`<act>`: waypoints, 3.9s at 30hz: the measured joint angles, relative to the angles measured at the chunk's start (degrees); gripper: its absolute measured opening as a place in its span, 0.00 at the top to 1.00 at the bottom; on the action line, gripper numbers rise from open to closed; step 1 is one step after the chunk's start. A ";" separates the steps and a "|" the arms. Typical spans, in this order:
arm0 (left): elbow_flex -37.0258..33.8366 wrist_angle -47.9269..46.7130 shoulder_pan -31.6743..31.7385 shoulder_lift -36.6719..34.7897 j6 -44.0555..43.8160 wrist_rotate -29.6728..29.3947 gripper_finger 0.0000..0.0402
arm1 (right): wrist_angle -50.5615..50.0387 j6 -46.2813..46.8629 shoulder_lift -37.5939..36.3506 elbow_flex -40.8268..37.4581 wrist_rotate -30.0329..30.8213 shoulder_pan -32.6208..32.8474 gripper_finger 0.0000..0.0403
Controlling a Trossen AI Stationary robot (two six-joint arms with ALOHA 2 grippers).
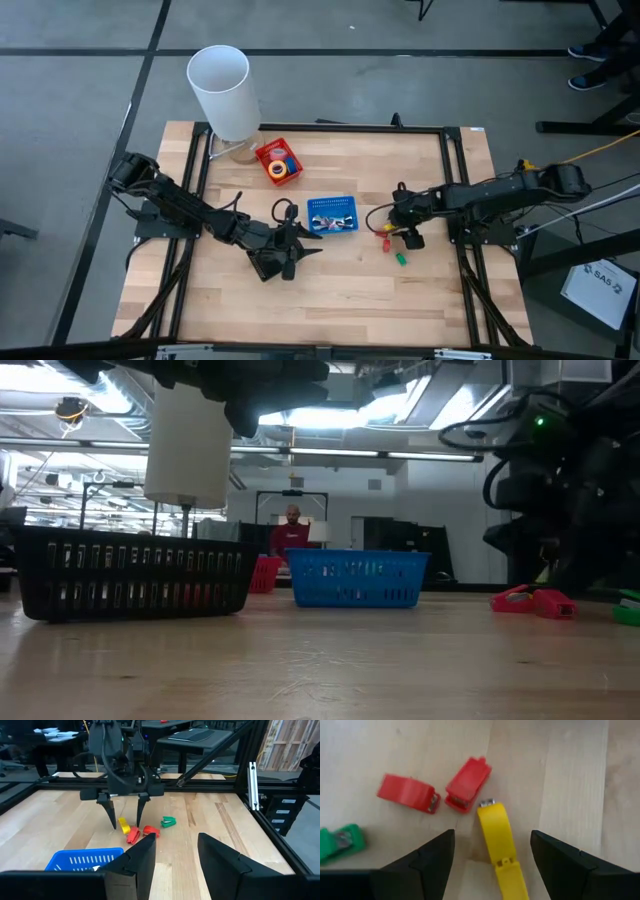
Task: Pick and place Stapler, Stapler remover, tape
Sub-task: Put the yellow stapler into the black basket
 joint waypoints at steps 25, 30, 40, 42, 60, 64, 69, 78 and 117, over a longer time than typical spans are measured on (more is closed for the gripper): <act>0.00 -0.03 1.65 0.02 -4.23 -6.84 0.60 | 2.42 16.98 3.63 5.04 3.13 0.76 0.84; 0.00 -0.06 3.10 0.02 -5.48 -4.30 0.52 | 3.96 16.83 3.61 10.19 6.07 0.76 0.84; 0.00 -0.07 3.39 0.02 -4.40 -5.99 0.36 | 27.45 13.82 4.16 12.83 5.79 1.56 0.84; 0.00 -0.07 3.79 0.02 -4.35 -6.52 0.35 | 32.75 13.75 5.35 12.83 5.73 2.55 0.84; -0.03 9.00 6.84 2.58 2.96 -3.57 0.34 | 55.07 7.12 19.68 17.55 -2.03 6.79 0.84; 0.22 8.58 7.28 2.51 2.21 -1.36 0.37 | 53.79 5.13 21.10 19.71 -2.40 6.75 0.84; 0.20 8.55 7.26 2.51 3.01 0.60 0.47 | 51.22 4.73 21.61 20.32 -2.57 6.80 0.84; 0.15 7.19 7.08 2.49 1.37 1.23 0.72 | 50.99 4.54 21.60 20.28 -2.44 6.82 0.84; 0.17 5.25 5.92 2.19 3.02 0.90 0.84 | 49.59 4.72 21.60 20.26 -5.17 6.86 0.59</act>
